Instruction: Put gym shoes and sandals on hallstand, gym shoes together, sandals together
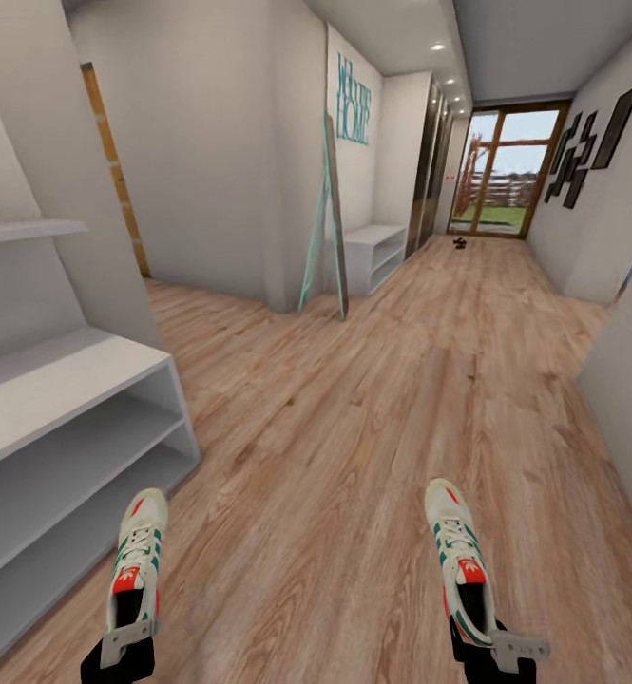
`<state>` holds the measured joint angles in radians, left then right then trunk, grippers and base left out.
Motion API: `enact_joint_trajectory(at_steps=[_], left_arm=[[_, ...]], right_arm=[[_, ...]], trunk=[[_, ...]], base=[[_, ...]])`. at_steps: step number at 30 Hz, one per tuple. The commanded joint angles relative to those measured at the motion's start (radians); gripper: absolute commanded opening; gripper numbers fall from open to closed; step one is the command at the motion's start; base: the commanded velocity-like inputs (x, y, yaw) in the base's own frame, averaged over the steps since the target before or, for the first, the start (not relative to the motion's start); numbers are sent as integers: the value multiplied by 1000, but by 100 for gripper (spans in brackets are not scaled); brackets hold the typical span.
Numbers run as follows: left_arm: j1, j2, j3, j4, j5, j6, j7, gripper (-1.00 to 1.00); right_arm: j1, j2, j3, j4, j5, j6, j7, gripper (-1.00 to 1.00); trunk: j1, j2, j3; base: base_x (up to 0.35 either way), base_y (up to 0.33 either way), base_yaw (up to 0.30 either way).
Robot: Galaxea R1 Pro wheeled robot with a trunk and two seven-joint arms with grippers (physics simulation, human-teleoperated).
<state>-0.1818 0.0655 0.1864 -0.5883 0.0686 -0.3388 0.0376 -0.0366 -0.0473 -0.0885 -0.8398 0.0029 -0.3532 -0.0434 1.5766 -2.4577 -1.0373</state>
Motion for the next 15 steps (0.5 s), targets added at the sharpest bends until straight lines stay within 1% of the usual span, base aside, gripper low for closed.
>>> enact_joint_trajectory(at_steps=[1, 9, 15], left_arm=[[-1, 0, -2, 1, 6, -3, 2, -100], [-1, 0, -2, 1, 6, -3, 2, -100], [-1, 0, -2, 1, 6, -3, 2, -100]], right_arm=[[0, 0, 1, 0, 0, -3, -3, -100], [0, 0, 0, 1, 0, -3, -3, -100], [0, 0, 1, 0, 0, -3, -3, -100]], trunk=[[0, 0, -1], [0, 0, -4], [0, 0, -9]], base=[[340, 0, 279], [339, -15, 276], [306, -121, 244]])
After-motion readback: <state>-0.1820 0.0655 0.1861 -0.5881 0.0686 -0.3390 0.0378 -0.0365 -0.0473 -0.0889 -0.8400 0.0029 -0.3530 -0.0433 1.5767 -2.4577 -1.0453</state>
